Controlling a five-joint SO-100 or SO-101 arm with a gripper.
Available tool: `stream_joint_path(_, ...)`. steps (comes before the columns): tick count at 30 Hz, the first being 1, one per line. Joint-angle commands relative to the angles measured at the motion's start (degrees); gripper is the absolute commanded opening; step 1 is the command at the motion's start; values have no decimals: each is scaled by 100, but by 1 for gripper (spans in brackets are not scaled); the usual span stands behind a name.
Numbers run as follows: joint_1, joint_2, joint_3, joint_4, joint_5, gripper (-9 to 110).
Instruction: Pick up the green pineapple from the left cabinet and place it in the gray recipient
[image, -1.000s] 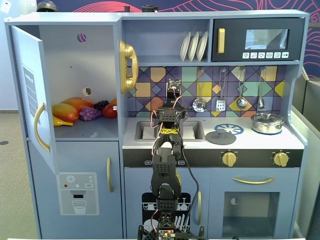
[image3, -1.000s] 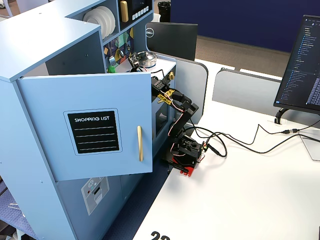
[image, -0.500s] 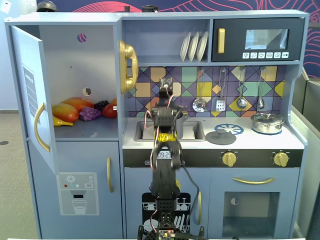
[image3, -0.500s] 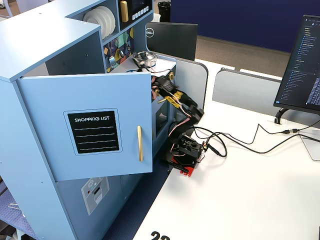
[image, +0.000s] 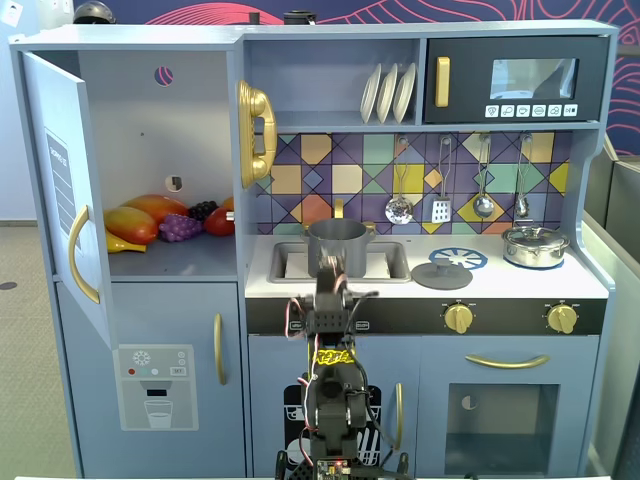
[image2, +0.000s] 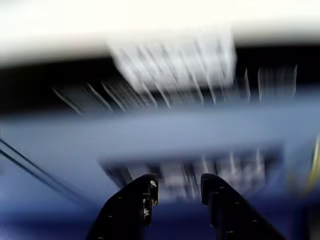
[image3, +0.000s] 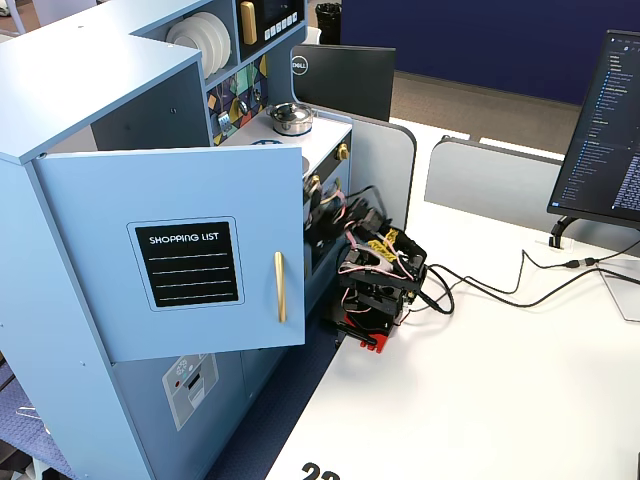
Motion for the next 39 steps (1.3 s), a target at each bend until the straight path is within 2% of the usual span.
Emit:
stream_joint_path(1,-62,26,1301,-738,193,0)
stream_joint_path(6,-123,-53,2417,-1362,290,0)
stream_joint_path(9,-158,-308,2417,-1107,589,0)
stream_joint_path(18,-149,501,2435,2083,343,0)
stream_joint_path(21,44,729,2435,2188,396,0)
stream_joint_path(23,105,729,2426,2268,-246,1)
stream_joint_path(39,105,729,2426,2276,-141,5)
